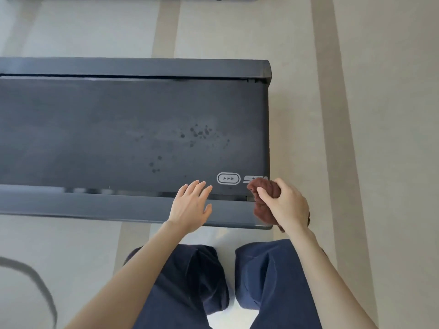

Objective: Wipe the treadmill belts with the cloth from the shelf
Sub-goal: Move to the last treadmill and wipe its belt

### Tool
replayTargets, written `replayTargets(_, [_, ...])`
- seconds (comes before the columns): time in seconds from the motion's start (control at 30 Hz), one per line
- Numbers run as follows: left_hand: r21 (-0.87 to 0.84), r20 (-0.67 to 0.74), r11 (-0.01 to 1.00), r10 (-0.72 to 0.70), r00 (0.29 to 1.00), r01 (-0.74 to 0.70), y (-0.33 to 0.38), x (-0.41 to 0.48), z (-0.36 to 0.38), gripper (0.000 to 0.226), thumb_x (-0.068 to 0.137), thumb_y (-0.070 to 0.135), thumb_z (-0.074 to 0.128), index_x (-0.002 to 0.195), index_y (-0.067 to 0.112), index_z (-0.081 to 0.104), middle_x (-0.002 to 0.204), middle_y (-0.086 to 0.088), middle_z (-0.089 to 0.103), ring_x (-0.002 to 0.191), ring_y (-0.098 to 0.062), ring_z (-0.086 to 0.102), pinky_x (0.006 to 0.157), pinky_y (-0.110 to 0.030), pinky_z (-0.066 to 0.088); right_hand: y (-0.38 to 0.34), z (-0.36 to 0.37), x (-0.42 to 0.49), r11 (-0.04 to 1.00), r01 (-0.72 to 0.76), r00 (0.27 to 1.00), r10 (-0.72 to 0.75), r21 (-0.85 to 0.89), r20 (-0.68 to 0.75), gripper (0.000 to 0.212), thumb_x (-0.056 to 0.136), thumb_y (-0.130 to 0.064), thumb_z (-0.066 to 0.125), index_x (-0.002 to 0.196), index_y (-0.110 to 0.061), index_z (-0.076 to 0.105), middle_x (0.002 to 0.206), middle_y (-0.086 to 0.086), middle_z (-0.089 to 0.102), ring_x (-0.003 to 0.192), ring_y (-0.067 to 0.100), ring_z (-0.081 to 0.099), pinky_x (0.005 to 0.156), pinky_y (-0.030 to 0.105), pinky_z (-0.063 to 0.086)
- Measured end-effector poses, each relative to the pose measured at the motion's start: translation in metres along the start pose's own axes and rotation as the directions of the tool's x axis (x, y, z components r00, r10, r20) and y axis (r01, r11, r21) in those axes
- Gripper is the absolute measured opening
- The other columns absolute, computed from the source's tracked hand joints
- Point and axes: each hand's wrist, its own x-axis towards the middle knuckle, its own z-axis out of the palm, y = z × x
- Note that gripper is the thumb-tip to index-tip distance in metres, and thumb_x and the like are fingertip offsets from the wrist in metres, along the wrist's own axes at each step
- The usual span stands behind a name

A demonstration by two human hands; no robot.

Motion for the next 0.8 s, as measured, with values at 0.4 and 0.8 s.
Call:
replayTargets(0.4, [-0.015, -0.064, 1.000, -0.025, 0.998, 0.024, -0.068, 0.073, 0.211, 0.056, 0.084, 0.037, 0.039, 0.127, 0.009, 0.058, 0.133, -0.012, 0.056, 0.123, -0.031, 0.052, 0.098, -0.047, 0.043, 0.079, 0.239, 0.056, 0.974, 0.153, 0.979, -0.172, -0.164, -0.108, 0.041, 0.085, -0.055, 0.059, 0.105, -0.019, 0.065, 0.096, 0.003, 0.067, 0.088, 0.025, 0.062, 0.080, 0.038, 0.045])
replayTargets(0.8, [-0.051, -0.174, 0.998, -0.035, 0.984, 0.026, -0.070, 0.083, 0.273, 0.054, 0.092, 0.034, 0.032, 0.135, 0.007, 0.051, 0.144, -0.015, 0.044, 0.132, -0.032, 0.042, 0.108, -0.043, 0.023, 0.114, 0.315, 0.045, 0.813, 0.421, 0.780, -0.551, -0.402, -0.296, 0.026, 0.072, -0.045, 0.064, 0.088, -0.024, 0.066, 0.082, 0.001, 0.059, 0.074, 0.023, 0.057, 0.070, 0.036, 0.042])
